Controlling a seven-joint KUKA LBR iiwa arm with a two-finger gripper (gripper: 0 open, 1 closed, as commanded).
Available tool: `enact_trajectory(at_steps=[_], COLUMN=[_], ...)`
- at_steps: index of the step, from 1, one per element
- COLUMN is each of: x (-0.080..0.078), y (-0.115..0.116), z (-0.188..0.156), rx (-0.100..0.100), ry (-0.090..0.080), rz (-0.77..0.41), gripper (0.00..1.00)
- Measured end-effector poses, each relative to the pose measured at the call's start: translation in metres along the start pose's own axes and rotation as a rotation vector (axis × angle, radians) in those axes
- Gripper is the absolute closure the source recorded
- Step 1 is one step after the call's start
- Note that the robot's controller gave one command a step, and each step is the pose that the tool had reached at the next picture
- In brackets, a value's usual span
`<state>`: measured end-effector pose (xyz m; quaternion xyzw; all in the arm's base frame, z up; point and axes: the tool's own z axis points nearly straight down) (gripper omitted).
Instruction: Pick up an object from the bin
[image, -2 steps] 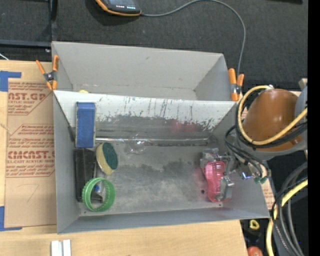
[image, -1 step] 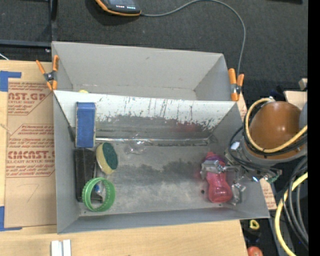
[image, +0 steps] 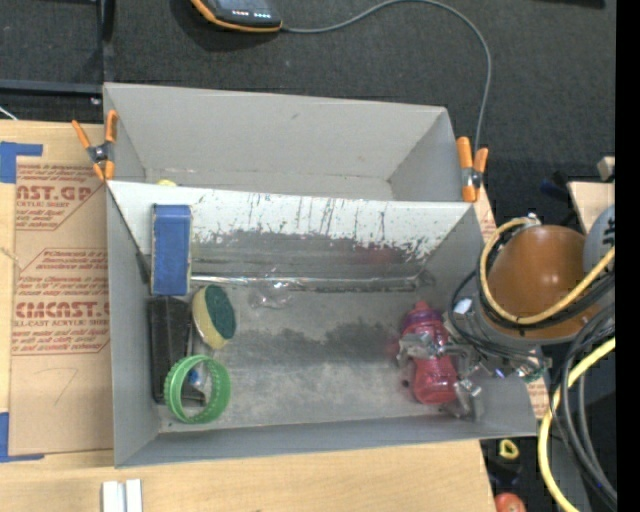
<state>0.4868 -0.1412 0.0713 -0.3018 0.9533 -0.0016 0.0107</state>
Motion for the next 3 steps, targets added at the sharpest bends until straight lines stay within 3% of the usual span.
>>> enact_trajectory(at_steps=[1,2,3], x=[-0.032,-0.032,-0.031], y=[0.04,0.04,0.043], z=[0.002,0.002,-0.035], rx=[-0.013,-0.013,-0.024], ry=[0.0,0.0,0.005], rz=[-0.554,-0.553,-0.553], gripper=[1.0,1.0,1.0])
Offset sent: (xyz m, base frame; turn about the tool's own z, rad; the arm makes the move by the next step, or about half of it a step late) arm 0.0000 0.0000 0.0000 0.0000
